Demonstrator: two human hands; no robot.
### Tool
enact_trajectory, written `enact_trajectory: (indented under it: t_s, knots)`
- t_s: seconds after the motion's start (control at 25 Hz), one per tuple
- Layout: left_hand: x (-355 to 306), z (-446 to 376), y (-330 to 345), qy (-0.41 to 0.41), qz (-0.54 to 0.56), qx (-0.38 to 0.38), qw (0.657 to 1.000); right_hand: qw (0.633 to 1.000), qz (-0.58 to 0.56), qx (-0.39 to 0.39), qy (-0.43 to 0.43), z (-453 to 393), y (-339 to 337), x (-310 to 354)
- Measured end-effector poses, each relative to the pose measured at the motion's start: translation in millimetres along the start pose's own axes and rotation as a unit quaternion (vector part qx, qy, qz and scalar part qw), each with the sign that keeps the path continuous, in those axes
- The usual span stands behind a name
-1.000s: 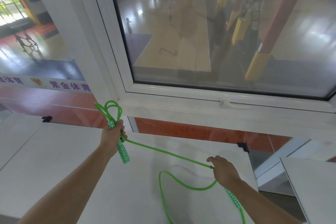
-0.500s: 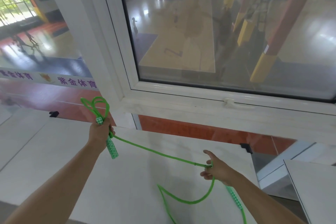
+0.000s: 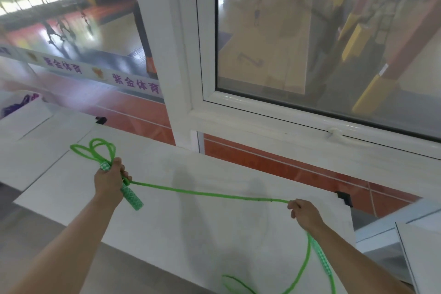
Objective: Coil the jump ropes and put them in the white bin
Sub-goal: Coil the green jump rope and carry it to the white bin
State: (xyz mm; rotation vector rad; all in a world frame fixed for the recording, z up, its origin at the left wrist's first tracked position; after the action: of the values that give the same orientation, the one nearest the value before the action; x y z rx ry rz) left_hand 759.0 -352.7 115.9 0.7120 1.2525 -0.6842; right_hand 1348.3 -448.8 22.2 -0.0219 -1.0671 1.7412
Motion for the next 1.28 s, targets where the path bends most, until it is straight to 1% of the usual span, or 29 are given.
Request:
enact_trajectory:
  t_s: [0.04, 0.08, 0.12, 0.16, 0.2, 0.24, 0.28, 0.32, 0.36, 0.4, 0.44, 0.52, 0.64, 0.72, 0.76, 0.88, 0.96, 1.0, 1.12, 1.2, 1.28]
  knots:
    - [7, 9, 3, -0.014, -0.001, 0.009, 1.0, 0.996, 0.091, -0.013, 0.017, 0, 7, -2]
    - [14, 22, 10, -0.031, 0.005, 0.027, 0.999, 0.98, 0.192, -0.034, 0.031, 5, 15, -1]
    - [21, 36, 21, -0.047, 0.021, 0.051, 0.997, 0.963, 0.263, -0.058, 0.012, 11, 25, 11]
    - [27, 53, 36, -0.063, 0.039, 0.078, 0.994, 0.962, 0.265, -0.062, -0.037, 26, 39, 32]
    - [32, 72, 53, -0.081, 0.053, 0.107, 0.99, 0.968, 0.225, -0.039, -0.101, 44, 57, 57]
    - [37, 91, 69, -0.099, 0.063, 0.137, 0.984, 0.972, 0.162, 0.009, -0.168, 69, 76, 85]
    - [41, 108, 84, -0.116, 0.071, 0.166, 0.977, 0.967, 0.105, 0.08, -0.216, 97, 98, 110]
    - [44, 122, 97, -0.131, 0.081, 0.191, 0.97, 0.954, 0.067, 0.164, -0.24, 123, 121, 130]
    - [45, 134, 107, -0.144, 0.09, 0.207, 0.963, 0.937, 0.044, 0.247, -0.244, 144, 143, 142]
    - [47, 142, 113, -0.157, 0.1, 0.215, 0.959, 0.919, 0.026, 0.307, -0.244, 158, 161, 149]
    - [47, 148, 118, -0.172, 0.109, 0.217, 0.955, 0.906, -0.003, 0.346, -0.243, 166, 170, 153]
    - [46, 152, 120, -0.194, 0.126, 0.213, 0.949, 0.892, -0.062, 0.384, -0.23, 166, 171, 147]
    - [42, 137, 111, -0.19, 0.139, 0.178, 0.955, 0.884, -0.124, 0.415, -0.175, 159, 150, 122]
    - [36, 119, 102, -0.174, 0.139, 0.144, 0.964, 0.882, -0.147, 0.422, -0.148, 151, 131, 104]
    - [33, 110, 97, -0.162, 0.134, 0.128, 0.969, 0.888, -0.144, 0.411, -0.145, 145, 120, 96]
    - [32, 92, 92, -0.149, 0.135, 0.082, 0.976, 0.909, -0.095, 0.378, -0.151, 126, 93, 74]
    - [37, 95, 96, -0.157, 0.132, 0.072, 0.976, 0.916, -0.075, 0.366, -0.149, 120, 83, 63]
    - [40, 100, 101, -0.159, 0.112, 0.082, 0.977, 0.916, -0.099, 0.36, -0.145, 119, 79, 63]
    - [58, 134, 120, -0.169, 0.024, 0.152, 0.974, 0.908, -0.244, 0.312, -0.134, 115, 67, 78]
    - [75, 165, 135, -0.18, -0.026, 0.224, 0.957, 0.899, -0.304, 0.287, -0.133, 114, 63, 92]
    - [88, 195, 147, -0.171, -0.101, 0.317, 0.928, 0.89, -0.328, 0.287, -0.131, 115, 64, 105]
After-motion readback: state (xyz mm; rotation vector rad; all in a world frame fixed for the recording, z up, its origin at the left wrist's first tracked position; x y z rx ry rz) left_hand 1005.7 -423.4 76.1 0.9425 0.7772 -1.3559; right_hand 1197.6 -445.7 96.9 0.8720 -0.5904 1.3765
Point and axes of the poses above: each hand's wrist, its own z-axis away from the middle knuckle, its own y-axis out of the palm, x = y × z, the point moved 8 cm from there along -z, towards the middle knuckle, and after that the axes turned 13 degrees about y, right-handed, at the moved point
